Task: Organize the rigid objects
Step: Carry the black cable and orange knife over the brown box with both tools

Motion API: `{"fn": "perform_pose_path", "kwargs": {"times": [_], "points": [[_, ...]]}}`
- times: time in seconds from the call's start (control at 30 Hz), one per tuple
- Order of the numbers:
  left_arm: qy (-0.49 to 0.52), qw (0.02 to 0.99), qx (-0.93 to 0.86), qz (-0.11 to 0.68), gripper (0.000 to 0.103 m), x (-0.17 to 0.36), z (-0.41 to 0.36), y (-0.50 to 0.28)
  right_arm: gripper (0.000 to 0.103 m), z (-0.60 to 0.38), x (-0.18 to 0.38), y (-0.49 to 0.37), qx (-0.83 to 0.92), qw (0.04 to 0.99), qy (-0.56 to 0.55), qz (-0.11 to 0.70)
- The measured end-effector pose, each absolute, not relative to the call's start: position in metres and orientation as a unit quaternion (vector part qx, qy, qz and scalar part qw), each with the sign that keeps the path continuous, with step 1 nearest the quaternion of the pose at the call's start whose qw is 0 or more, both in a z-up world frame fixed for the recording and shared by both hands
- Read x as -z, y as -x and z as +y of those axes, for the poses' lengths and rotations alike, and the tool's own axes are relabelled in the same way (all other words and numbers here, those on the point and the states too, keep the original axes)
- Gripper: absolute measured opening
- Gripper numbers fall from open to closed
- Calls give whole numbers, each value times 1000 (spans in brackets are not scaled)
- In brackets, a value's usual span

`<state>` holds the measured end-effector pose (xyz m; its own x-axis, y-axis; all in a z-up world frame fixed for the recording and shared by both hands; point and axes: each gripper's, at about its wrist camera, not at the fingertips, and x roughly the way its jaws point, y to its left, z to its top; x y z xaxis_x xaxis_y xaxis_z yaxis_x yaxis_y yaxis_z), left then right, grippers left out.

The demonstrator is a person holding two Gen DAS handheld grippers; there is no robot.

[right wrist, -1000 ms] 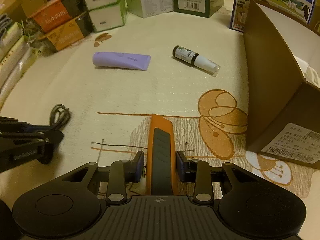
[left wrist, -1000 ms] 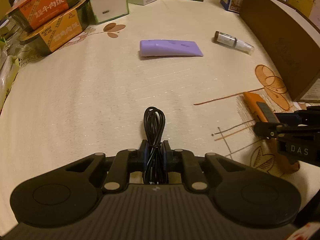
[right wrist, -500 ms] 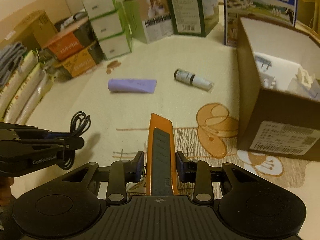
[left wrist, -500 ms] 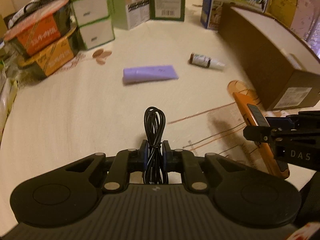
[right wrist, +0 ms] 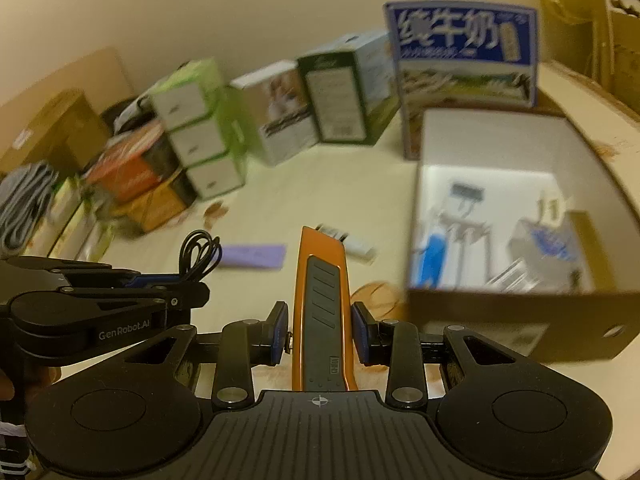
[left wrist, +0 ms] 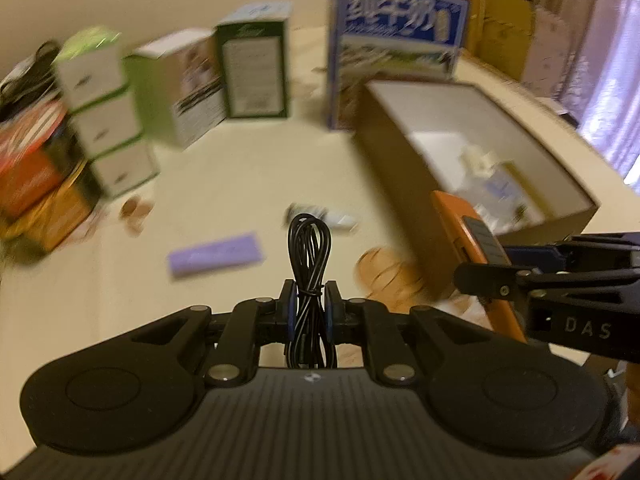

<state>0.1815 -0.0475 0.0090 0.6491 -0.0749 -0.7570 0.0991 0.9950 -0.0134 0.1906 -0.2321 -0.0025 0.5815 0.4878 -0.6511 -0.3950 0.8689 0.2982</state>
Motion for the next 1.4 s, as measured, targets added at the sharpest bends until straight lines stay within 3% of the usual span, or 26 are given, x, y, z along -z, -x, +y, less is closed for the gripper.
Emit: {"fn": "perform_pose_path", "kwargs": {"times": [0.5, 0.93, 1.4], "points": [[-43, 903, 123, 409, 11, -44, -169, -300, 31, -350, -32, -298, -166, 906, -112, 374], [-75, 889, 132, 433, 11, -4, -235, -392, 30, -385, 6, -390, -139, 890, -120, 418], [-53, 872, 128, 469, 11, 44, -241, -467, 31, -388, 53, -462, -120, 869, -117, 465]]}}
